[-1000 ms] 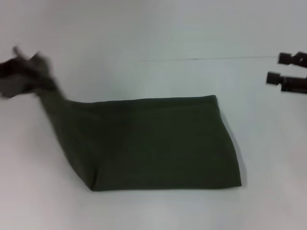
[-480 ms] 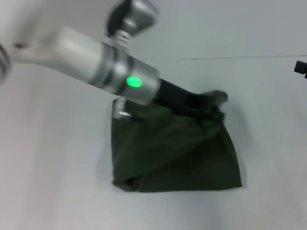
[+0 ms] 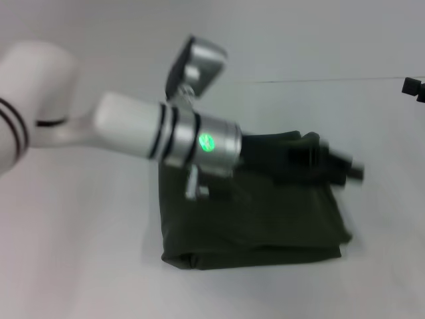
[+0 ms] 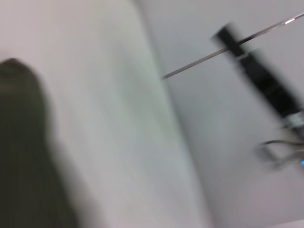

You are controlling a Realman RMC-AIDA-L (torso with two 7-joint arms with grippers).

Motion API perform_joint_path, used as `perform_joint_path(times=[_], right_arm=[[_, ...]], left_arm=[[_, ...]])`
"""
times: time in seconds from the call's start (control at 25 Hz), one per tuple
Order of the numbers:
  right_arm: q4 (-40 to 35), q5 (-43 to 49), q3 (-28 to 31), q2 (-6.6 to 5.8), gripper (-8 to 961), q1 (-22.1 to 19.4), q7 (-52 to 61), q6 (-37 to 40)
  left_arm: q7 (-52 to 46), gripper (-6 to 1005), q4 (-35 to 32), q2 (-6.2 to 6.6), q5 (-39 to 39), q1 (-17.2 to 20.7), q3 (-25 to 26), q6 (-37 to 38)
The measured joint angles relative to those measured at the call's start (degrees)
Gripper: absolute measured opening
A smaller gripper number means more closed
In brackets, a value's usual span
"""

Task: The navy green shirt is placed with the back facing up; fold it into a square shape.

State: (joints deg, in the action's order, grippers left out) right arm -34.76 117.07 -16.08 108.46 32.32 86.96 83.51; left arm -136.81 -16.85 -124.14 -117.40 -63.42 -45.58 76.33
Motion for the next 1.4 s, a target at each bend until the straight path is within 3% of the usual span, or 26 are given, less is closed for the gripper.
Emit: perform_joint_path(times=[0.08, 0.16, 0.28, 0.36, 0.6, 0.72, 0.92, 1.12, 1.24, 1.4], right_arm=[[0.0, 0.0, -0.3, 0.16, 909, 0.1, 0.1, 0.1], [0.0, -0.1, -0.3, 0.46, 909, 0.3, 0.2, 0.1], [0.4, -0.1, -0.4, 0.64, 909, 0.6, 0.5, 0.1], [0.7, -0.1, -0.7, 0.72, 909, 0.8, 0.7, 0.2], [0.7, 0.1, -1.2, 0.65, 909, 1.4, 0.7, 3.0], [0.4, 0.1, -2.7, 0.36, 909, 1.6, 1.1, 5.0], [0.2, 0.3, -10.4, -0.15, 909, 2.9, 2.0, 7.8], [0.0, 1.8, -18.4, -0.27, 909, 6.0, 4.6, 8.1], [0.0, 3.2, -18.3, -0.34, 910, 6.7, 5.2, 7.9], [0.0, 3.1, -17.1, -0.55, 910, 6.3, 5.7, 7.3]], left_arm=[[1.0, 204, -4.3, 0.04, 4.6, 2.6, 1.4, 5.0], [6.3, 291, -8.8, 0.01, 14.0, 6.1, 3.1, 11.8], [19.0, 408, -10.0, 0.43, 25.8, 10.8, 3.5, 18.9], [24.9, 486, -10.3, 0.71, 28.7, 13.1, 3.2, 19.9], [39.2, 728, -10.5, 1.21, 26.6, 19.3, -0.8, 18.7], [41.7, 800, -10.7, 1.73, 25.7, 21.4, -1.8, 17.0], [43.9, 919, -10.8, 2.61, 20.8, 23.6, -2.5, 12.5], [45.9, 917, -10.1, 3.08, 16.1, 25.4, -3.5, 8.8], [46.8, 915, -10.1, 2.82, 12.7, 26.2, -5.5, 5.5], [51.2, 914, -9.3, 1.33, 11.0, 27.4, -6.4, -2.1]])
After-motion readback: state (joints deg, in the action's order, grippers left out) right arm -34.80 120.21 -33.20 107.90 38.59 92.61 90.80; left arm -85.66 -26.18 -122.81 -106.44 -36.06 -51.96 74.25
